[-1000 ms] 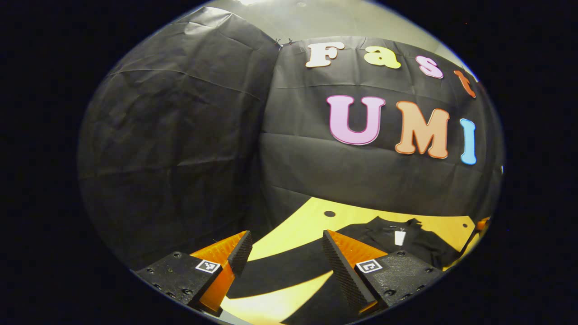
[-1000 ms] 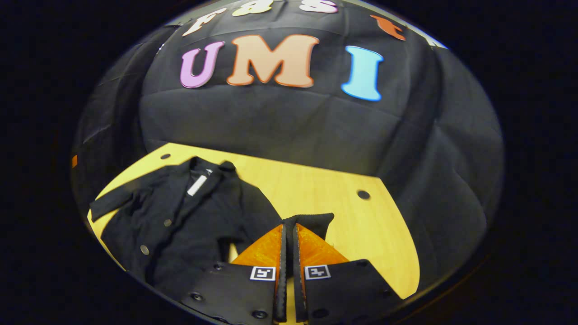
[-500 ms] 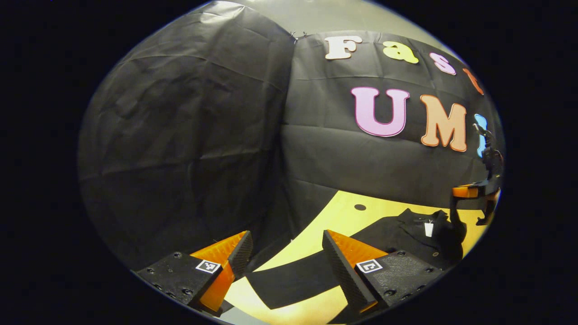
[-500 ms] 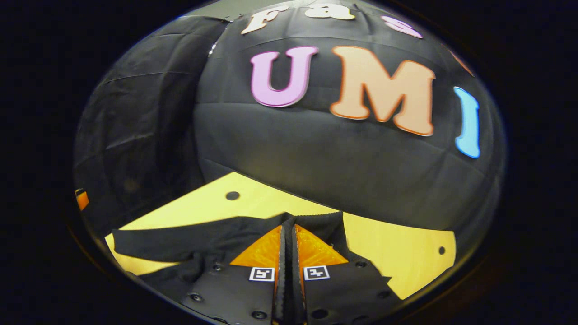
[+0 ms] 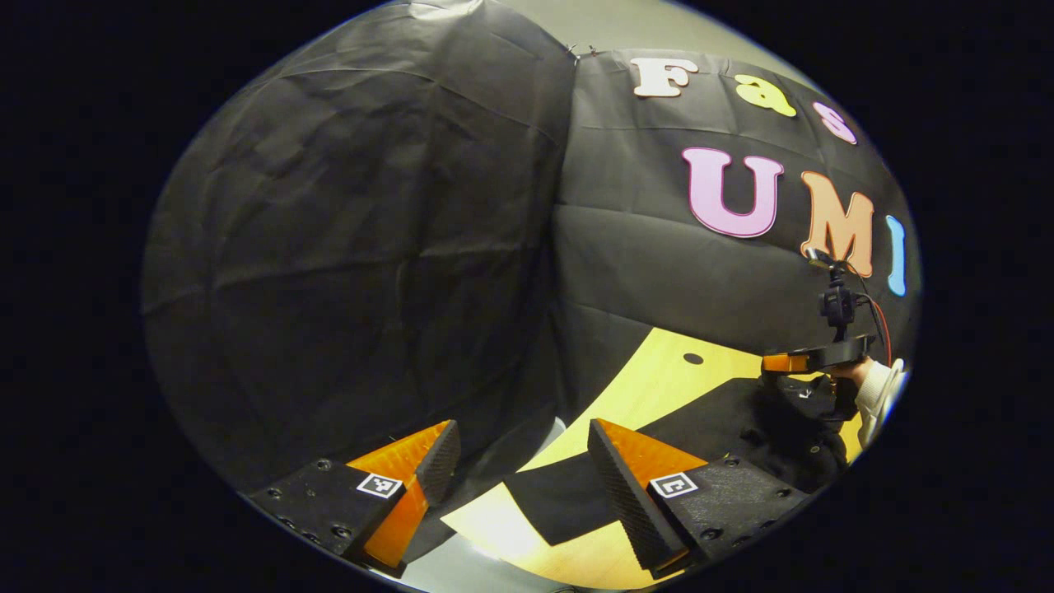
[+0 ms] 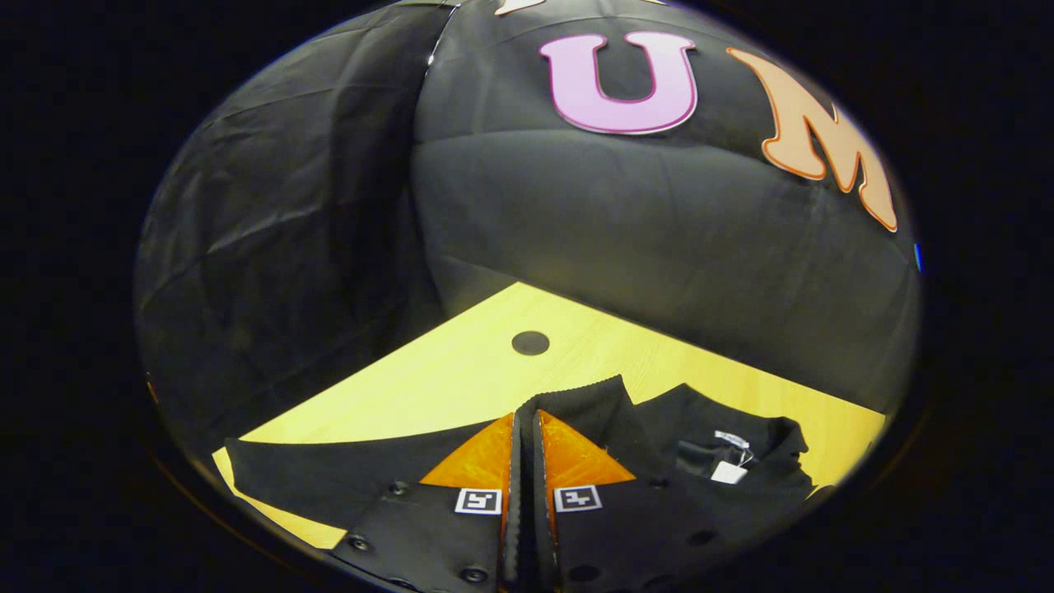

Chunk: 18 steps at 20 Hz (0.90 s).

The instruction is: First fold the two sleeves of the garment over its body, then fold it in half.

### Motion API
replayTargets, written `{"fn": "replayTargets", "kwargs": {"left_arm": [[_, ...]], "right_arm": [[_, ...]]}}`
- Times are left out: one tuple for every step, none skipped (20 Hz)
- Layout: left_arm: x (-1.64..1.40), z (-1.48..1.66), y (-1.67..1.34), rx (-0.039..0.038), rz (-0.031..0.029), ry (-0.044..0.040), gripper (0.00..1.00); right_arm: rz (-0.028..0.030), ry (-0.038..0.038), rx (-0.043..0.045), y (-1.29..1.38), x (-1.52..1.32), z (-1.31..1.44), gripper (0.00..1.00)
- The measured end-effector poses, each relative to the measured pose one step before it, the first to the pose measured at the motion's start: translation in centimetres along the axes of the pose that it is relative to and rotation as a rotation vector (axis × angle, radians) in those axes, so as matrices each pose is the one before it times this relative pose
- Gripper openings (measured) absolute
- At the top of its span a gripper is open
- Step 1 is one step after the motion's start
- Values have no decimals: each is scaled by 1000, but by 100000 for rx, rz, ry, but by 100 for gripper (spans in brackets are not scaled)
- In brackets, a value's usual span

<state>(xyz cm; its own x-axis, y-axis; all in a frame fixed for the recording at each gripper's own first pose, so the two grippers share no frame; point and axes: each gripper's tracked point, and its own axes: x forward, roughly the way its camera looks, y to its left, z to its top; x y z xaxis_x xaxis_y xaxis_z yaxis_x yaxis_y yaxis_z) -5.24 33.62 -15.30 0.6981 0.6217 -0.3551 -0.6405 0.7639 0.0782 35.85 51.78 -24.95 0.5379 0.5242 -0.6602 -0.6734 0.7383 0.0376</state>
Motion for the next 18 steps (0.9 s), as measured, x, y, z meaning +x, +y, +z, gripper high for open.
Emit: {"fn": "replayTargets", "kwargs": {"left_arm": [[-30, -441, 418, -527, 194, 947, 93], [163, -343, -14, -437, -180, 1207, 93], [166, -666, 189, -280, -237, 1123, 93], [209, -406, -40, -162, -501, 934, 93], [67, -914, 180, -16, -594, 715, 93], [188, -592, -11, 101, -661, 608, 93], [99, -283, 7, 55, -1032, 214, 92], [145, -245, -127, 97, -1081, 413, 93], [173, -586, -80, 160, -1094, 761, 93], [281, -914, -104, 443, -1046, 1676, 93], [431, -1012, -57, 522, -754, 2201, 93], [411, -1138, -78, 511, -697, 3031, 93], [510, -926, -203, 448, -444, 2431, 93], [599, -919, -351, 479, -172, 2480, 94], [574, -1097, -369, 348, 305, 2737, 94], [151, -974, -81, 583, 609, 3326, 94], [415, -403, -173, 430, 402, 1339, 94], [331, -354, -293, 544, 300, 654, 95]], "right_arm": [[622, 2108, -285, 114, 587, -502, 11], [299, 1946, -583, -80, 458, -603, 13], [1027, 1053, -255, 180, 415, -292, 15], [633, 434, -436, -144, 481, -747, 36], [-1390, -297, -940, -395, 178, -222, 58], [-2138, -630, -1619, -364, -1, 269, 79], [-2312, -872, -1799, -361, -398, 173, 100], [-1790, -1114, -1609, -235, -630, 221, 98], [-1037, -1291, -1183, -153, -734, 352, 99], [-580, -1496, -795, -192, -547, 249, 100], [-163, -807, -146, -134, -1049, 250, 99], [277, -853, 384, -50, -1421, 251, 100], [955, -2683, 1030, 119, -1431, 660, 100], [491, -3442, 958, 7, -1433, 801, 100], [-215, -3248, 416, -188, -1567, 858, 100], [-706, -2755, 246, -416, -1566, 703, 100], [-1239, -1810, 442, -490, -1569, 492, 100], [-1309, -2180, 1297, -465, -1541, 517, 100]]}}
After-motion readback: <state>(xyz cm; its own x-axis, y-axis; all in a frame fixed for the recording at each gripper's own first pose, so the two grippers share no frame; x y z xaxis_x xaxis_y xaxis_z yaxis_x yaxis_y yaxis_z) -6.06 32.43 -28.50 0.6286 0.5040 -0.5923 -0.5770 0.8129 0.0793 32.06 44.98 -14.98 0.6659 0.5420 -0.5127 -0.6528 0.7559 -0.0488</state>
